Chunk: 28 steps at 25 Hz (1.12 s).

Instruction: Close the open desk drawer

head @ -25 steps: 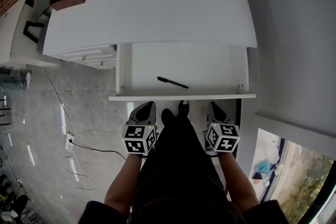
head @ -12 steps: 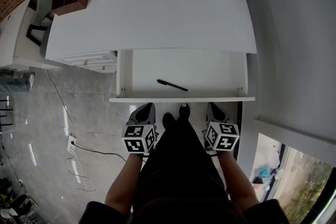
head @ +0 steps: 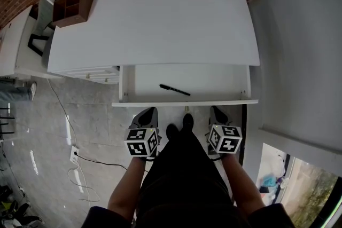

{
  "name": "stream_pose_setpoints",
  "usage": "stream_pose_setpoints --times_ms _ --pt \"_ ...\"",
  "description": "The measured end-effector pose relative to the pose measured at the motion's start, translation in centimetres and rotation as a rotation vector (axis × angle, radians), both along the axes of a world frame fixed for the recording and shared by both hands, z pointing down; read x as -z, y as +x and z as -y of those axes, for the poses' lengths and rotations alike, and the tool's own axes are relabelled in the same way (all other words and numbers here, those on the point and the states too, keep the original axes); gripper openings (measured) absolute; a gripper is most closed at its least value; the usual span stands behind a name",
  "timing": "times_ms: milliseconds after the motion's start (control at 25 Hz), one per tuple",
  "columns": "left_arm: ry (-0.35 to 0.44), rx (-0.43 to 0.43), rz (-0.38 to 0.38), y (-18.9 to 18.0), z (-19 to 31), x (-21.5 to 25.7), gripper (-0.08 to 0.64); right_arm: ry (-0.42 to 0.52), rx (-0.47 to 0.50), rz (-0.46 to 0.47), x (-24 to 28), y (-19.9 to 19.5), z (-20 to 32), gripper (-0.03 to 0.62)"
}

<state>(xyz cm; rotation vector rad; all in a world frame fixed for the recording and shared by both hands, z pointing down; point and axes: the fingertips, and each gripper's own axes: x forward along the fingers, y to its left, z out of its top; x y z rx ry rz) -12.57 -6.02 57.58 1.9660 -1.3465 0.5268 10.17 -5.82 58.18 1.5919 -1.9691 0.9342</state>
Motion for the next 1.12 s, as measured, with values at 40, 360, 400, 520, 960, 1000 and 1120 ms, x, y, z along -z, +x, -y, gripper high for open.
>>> stream_pose_setpoints --times_ms 40,360,400,520,960,1000,1120 --pt "0.0 0.001 -0.001 0.0 0.4 0.0 0.009 -0.001 -0.002 0.0 0.0 0.0 0.4 0.005" --pt "-0.003 0.009 -0.004 0.0 3.6 0.0 0.009 0.002 -0.003 0.011 0.0 0.1 3.6 0.005" --pt "-0.002 0.011 -0.003 0.0 4.0 0.0 0.009 0.004 -0.002 0.012 0.0 0.1 4.0 0.005" --pt "0.002 0.018 0.0 0.1 5.1 0.1 0.009 0.007 0.0 0.014 0.1 0.1 5.0 0.005" --pt "0.003 0.044 -0.003 0.2 8.9 0.0 0.009 0.015 0.031 0.003 0.0 0.2 8.8 0.005" --pt "0.004 0.047 -0.003 0.3 9.2 0.0 0.009 0.015 0.031 0.002 0.0 0.2 9.1 0.005" --pt "0.008 0.052 -0.003 0.3 10.1 0.1 0.009 0.018 0.034 -0.002 0.1 0.3 10.1 0.005"
